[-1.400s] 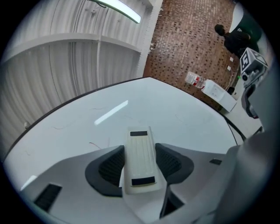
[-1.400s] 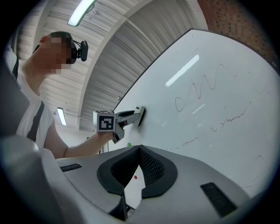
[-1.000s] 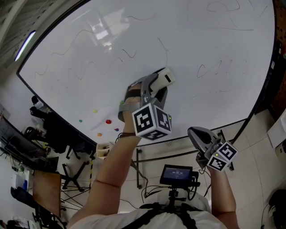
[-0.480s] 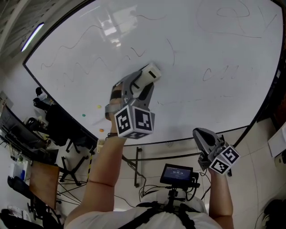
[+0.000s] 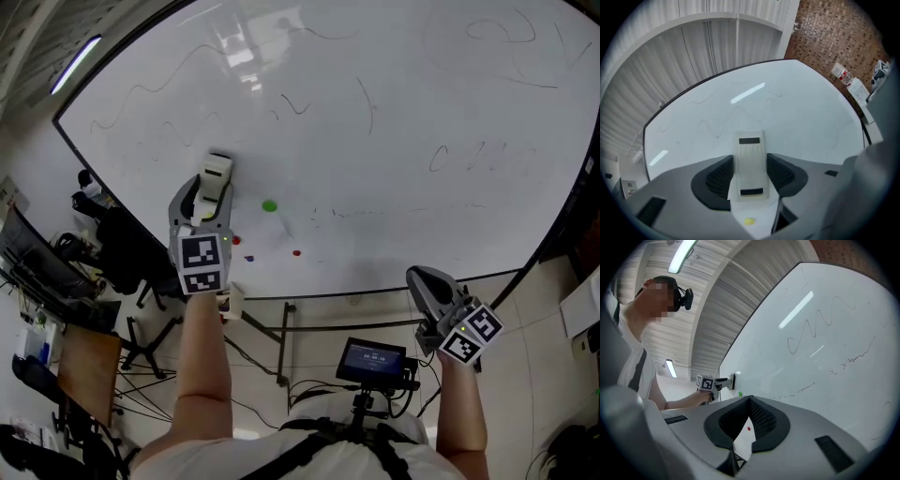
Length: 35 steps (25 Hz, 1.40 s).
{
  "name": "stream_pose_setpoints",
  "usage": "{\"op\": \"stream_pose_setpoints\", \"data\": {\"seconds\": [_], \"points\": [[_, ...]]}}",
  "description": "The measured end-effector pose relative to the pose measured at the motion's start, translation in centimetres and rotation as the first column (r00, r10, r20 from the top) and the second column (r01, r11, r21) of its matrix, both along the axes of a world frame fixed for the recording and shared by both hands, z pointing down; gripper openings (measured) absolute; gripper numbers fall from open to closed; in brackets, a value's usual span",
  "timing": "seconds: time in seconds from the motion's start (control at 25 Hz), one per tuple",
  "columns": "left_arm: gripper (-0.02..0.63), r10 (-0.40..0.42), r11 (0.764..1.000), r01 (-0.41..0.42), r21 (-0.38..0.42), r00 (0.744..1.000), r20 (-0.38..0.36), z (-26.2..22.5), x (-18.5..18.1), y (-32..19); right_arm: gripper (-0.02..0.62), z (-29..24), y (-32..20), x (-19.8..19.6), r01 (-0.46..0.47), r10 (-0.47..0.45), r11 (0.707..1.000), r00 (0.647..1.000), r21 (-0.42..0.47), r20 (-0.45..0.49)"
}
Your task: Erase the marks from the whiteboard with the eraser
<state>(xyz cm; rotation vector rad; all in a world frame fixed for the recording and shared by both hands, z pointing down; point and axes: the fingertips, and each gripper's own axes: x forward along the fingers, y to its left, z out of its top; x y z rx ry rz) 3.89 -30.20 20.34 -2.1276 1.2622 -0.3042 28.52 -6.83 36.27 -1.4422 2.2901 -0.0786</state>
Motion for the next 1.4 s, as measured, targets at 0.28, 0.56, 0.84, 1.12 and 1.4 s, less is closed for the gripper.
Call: {"op": "stream_pose_setpoints", "data": {"seconds": [0.28,0.56,0.84,1.12,1.4], "points": [[0.253,0.022,0.999,-0.024,-0.025,0.998,-0.059,2.6,-3.1,0.5,0.002,-0.4,-1.0,-0.2,0.047,-0.047,0.999,0.999,0.004,-0.015],[0.253,0.248,0.946,-0.282,-0.163,0.948,-0.201,7.7,-2.3,5.1,0.002,2.0,-2.4,-2.7,0.083,-0.083,0.996,0.996,-0.033,-0.014],[0.253,0.384,0.826,-0.466,-0.317,0.877,-0.289,16.1,-2.3,10.3,0.002,4.5,-4.1,-9.9,0.161,-0.172,0.979,0.982,-0.124,-0.082],[0.253,0.353,0.720,-0.513,-0.468,0.851,-0.389,24.7,-6.0,14.0,0.002,9.0,-3.8,-15.8,0.226,-0.251,0.942,0.965,-0.250,-0.072],[0.253,0.335,0.662,-0.551,-0.508,0.824,-0.456,27.7,-12.3,15.7,0.002,8.8,-3.8,-22.5,0.165,-0.209,0.949,0.968,-0.267,-0.142]]}}
